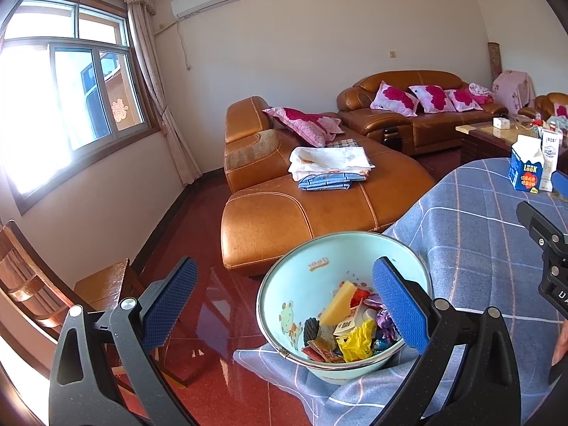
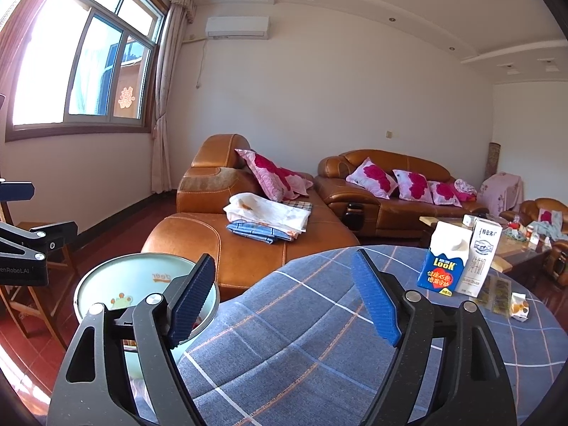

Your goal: Collect trash

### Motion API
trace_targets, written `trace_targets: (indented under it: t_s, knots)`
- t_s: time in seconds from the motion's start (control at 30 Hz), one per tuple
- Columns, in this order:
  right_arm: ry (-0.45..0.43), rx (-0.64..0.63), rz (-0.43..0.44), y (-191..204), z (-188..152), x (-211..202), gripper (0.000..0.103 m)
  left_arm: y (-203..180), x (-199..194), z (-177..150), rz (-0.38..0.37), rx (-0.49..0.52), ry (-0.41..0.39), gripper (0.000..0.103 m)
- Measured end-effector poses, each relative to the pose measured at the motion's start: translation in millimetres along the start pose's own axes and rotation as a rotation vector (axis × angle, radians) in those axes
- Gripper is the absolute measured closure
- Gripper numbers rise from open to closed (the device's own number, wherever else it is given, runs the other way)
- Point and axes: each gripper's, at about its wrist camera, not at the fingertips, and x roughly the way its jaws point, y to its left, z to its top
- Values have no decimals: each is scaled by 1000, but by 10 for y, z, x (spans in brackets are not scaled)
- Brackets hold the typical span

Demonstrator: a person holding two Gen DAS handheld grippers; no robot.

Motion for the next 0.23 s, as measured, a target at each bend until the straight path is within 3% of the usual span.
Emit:
trace_targets:
  t_s: [0.23]
  knots:
    - [25, -21, -41, -79, -8, -29, 19, 29, 1, 9, -25, 0, 10, 6]
